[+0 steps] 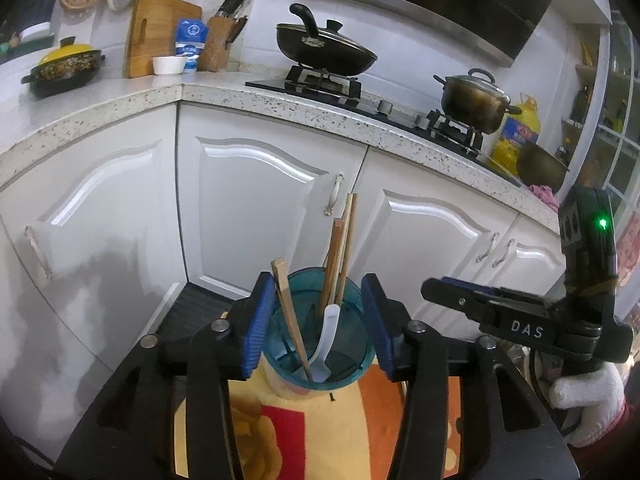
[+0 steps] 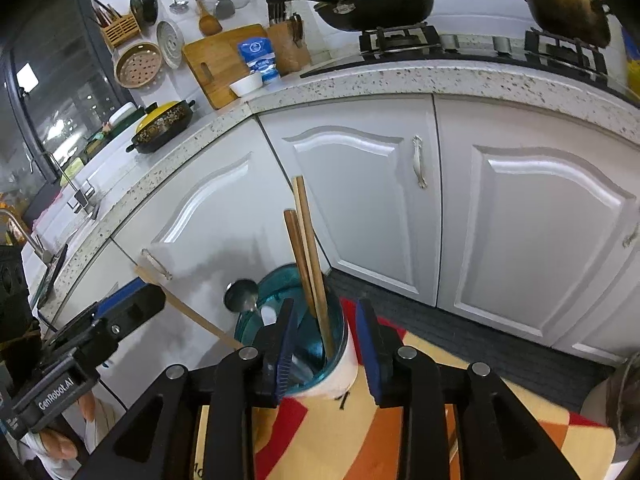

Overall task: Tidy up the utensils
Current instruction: 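Drop both chopsticks into the holder by opening both tools, then move both tools back down over the remaining chopsticks and fork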

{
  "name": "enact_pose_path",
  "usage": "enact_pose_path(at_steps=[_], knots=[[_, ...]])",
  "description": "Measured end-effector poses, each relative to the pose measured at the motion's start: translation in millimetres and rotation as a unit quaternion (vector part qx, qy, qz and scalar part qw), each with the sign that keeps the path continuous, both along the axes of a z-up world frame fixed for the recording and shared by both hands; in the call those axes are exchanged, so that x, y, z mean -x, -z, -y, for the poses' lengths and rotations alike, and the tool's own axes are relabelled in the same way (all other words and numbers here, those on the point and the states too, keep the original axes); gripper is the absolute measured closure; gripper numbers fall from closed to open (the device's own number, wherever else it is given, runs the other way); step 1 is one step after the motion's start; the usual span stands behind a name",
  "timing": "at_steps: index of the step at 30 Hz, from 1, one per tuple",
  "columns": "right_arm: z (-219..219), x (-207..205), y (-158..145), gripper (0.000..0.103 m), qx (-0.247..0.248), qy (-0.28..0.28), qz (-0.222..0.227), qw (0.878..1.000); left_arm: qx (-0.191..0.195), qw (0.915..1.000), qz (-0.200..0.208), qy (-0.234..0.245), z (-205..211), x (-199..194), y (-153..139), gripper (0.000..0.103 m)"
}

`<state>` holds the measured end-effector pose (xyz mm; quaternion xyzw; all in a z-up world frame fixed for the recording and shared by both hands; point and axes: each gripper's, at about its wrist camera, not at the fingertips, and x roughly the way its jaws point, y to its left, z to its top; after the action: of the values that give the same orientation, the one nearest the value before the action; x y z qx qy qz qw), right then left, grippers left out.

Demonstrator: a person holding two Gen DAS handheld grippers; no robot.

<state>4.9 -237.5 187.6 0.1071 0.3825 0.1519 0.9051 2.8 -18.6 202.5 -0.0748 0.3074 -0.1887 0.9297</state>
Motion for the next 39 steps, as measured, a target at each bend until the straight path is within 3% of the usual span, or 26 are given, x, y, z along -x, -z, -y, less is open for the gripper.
enact_pose_path(at_steps=[13,25,39], knots=[[9,44,10,0.07,0.008,0.014,-0.005,1.0,-0.02,0.9998,-0.009,-0.002,9,28,12,0.052],[25,85,17,0.066,0.021,0.035,-0.01,0.999,-0.039,0.999,0.01,0.022,33,63,9,0.046],[58,127,64,0.064,0.033,0.071,-0.06,0.995,-0.059,0.9968,-0.007,0.053,62,84,32,0.046]])
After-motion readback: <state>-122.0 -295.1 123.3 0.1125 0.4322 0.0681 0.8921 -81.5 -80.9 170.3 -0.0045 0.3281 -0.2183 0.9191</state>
